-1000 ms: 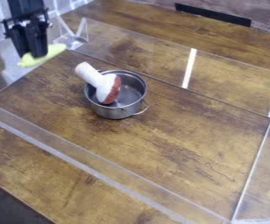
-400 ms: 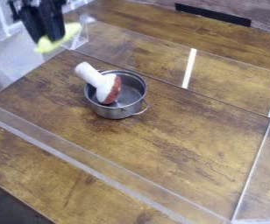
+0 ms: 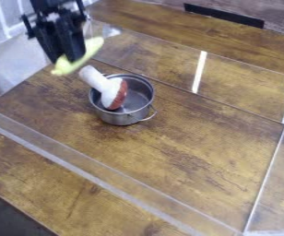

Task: Move the green spoon to the right

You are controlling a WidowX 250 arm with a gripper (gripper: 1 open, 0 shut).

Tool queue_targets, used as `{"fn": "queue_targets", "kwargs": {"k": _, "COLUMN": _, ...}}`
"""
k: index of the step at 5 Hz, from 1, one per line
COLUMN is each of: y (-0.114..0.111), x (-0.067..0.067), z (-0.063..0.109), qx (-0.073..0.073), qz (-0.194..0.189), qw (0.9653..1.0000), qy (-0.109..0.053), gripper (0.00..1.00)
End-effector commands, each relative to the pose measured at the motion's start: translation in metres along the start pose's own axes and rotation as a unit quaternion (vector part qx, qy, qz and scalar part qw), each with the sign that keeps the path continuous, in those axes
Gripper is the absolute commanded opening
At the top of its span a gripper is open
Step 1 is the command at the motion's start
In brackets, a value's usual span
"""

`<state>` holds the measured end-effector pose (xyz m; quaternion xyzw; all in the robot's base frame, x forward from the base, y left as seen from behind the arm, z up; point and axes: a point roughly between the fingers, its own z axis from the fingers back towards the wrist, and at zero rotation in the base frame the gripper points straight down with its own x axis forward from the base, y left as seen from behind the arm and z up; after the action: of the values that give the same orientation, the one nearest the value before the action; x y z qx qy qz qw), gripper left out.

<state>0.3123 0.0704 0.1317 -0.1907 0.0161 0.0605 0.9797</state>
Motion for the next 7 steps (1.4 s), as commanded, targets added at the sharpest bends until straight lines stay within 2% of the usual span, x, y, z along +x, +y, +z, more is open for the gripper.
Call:
{"fn": "queue_targets", "kwargs": {"k": 1, "y": -0.040, "x": -0.013, "z": 0.020, "qx": 0.013, "qz": -0.030, "qw": 0.9982, "qy": -0.050, "gripper": 0.00}}
{"fn": "queue_targets", "kwargs": {"k": 2, "y": -0.061, "x": -0.025, "z": 0.001, "qx": 0.019, "qz": -0.037, "qw": 0.9980, "qy": -0.048, "gripper": 0.00}}
{"fn": "queue_targets", "kwargs": {"k": 3, "y": -0.068, "x": -0.036, "z": -0.019, "qx": 0.030, "qz": -0.057, "qw": 0.9972, "qy": -0.037, "gripper": 0.00}}
{"fn": "queue_targets", "kwargs": {"k": 4, "y": -0.064, "x": -0.038, "z": -0.042, "qx": 0.042, "qz": -0.066, "qw": 0.9966, "qy": -0.023, "gripper": 0.00}}
{"fn": "queue_targets", "kwargs": {"k": 6, "y": -0.079, "x": -0.038, "z": -0.080, "qx": 0.053, "qz": -0.052, "qw": 0.9972, "qy": -0.010, "gripper": 0.00}}
{"fn": "queue_targets", "kwargs": {"k": 7, "y": -0.076, "x": -0.036, "z": -0.101, "qx": 0.054, "qz": -0.067, "qw": 0.9963, "qy": -0.001, "gripper": 0.00}}
